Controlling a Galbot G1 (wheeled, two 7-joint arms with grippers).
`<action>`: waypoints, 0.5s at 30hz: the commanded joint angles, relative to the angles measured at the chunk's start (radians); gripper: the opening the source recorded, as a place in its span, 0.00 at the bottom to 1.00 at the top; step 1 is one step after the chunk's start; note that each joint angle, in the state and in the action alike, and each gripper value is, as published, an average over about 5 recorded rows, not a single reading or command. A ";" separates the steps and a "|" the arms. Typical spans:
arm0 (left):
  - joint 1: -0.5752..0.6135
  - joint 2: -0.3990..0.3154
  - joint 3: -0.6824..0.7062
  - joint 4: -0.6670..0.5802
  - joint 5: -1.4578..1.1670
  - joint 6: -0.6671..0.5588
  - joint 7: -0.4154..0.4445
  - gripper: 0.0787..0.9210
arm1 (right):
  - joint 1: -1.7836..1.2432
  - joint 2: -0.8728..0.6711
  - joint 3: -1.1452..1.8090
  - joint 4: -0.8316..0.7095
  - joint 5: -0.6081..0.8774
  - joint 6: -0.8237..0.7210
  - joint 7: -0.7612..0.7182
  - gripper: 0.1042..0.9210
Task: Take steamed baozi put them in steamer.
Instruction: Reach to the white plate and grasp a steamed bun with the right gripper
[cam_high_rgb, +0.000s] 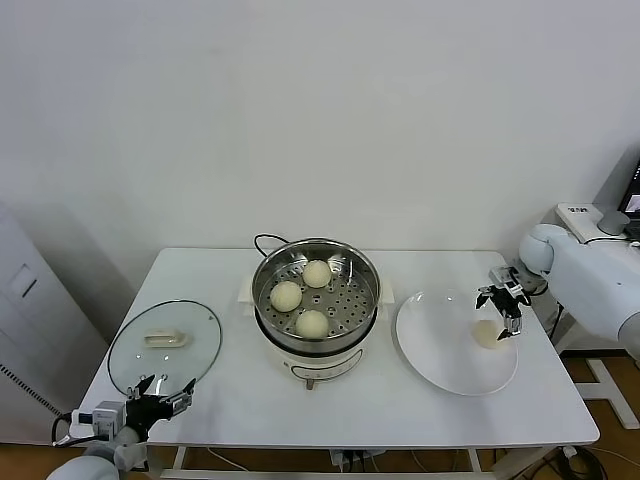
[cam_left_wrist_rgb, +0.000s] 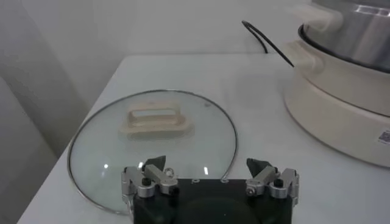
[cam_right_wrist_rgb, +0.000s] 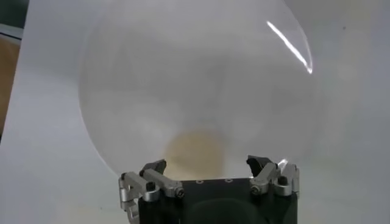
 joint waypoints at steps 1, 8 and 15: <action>0.001 0.001 0.001 0.000 0.000 0.000 0.000 0.88 | -0.058 0.001 0.062 -0.020 -0.054 -0.002 0.019 0.88; 0.001 0.001 0.003 0.001 0.001 0.001 0.000 0.88 | -0.088 0.016 0.125 -0.055 -0.079 0.004 0.032 0.84; 0.001 -0.002 0.003 0.000 0.001 0.001 -0.002 0.88 | -0.095 0.035 0.168 -0.099 -0.056 0.003 0.021 0.68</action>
